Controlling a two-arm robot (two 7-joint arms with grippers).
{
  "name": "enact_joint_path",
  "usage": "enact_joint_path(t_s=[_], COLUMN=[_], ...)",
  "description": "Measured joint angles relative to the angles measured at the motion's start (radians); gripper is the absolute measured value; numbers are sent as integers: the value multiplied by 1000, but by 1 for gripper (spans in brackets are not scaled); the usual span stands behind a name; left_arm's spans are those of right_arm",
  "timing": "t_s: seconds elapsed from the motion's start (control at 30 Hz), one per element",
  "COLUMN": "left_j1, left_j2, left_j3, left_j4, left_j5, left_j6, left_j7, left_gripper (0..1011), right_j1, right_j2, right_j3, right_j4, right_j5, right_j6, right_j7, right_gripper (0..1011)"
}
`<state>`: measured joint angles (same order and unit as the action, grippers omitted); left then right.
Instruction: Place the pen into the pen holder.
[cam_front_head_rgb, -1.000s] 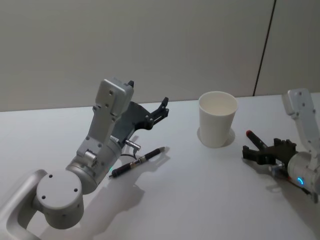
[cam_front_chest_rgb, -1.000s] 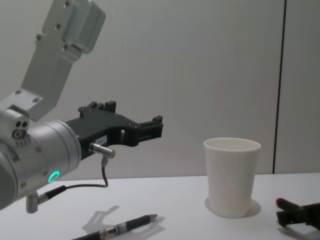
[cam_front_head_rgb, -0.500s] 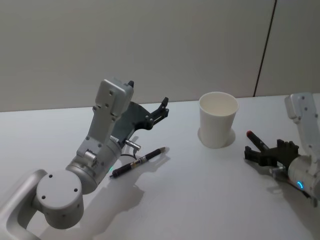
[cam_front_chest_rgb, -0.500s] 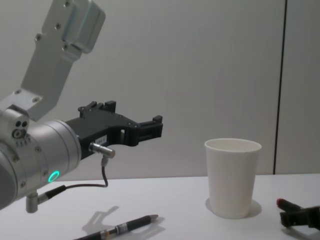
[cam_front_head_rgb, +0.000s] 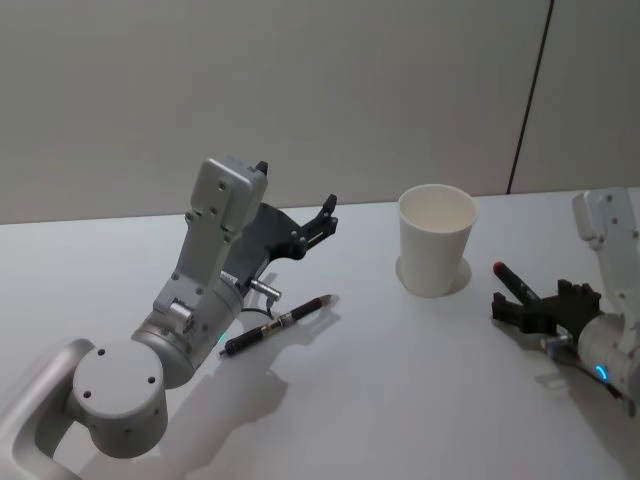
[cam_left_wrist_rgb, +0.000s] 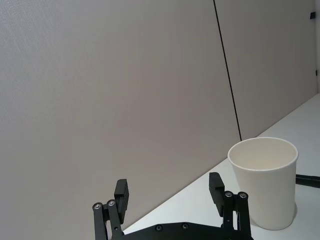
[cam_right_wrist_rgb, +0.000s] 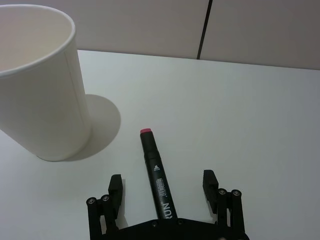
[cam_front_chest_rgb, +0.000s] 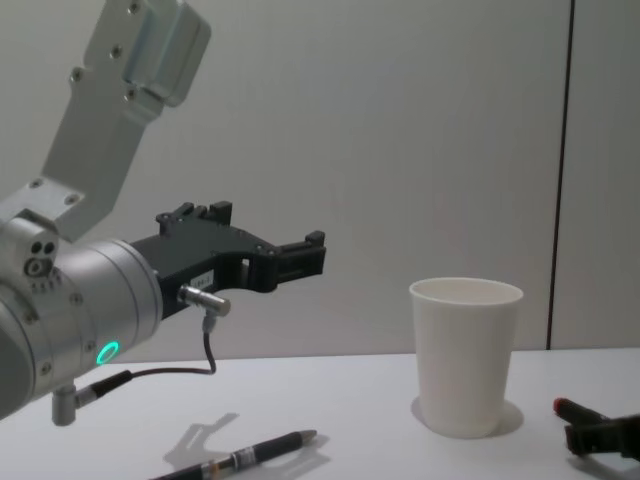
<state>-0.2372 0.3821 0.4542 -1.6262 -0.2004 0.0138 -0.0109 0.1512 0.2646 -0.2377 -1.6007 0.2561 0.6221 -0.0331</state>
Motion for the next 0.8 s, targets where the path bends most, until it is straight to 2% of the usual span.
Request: enact_joint_path(t_s=[0.3,0.7,0.8], left_j1=[0,0,0], left_j2=[0,0,0], left_j3=[0,0,0], left_j4=[0,0,0], left_j5=[0,0,0], left_j6=[0,0,0], left_j7=[0,0,0], left_gripper=[1001,1001,1001], right_j1=[-2,-4,-4], right_j2=[0,0,0], right_j3=[0,0,1], right_j4=[0,0,0], right_j5=[0,0,0], right_j6=[-2,-4,-4], right_j7=[-3,-6,-7], right_gripper=[996,930,981])
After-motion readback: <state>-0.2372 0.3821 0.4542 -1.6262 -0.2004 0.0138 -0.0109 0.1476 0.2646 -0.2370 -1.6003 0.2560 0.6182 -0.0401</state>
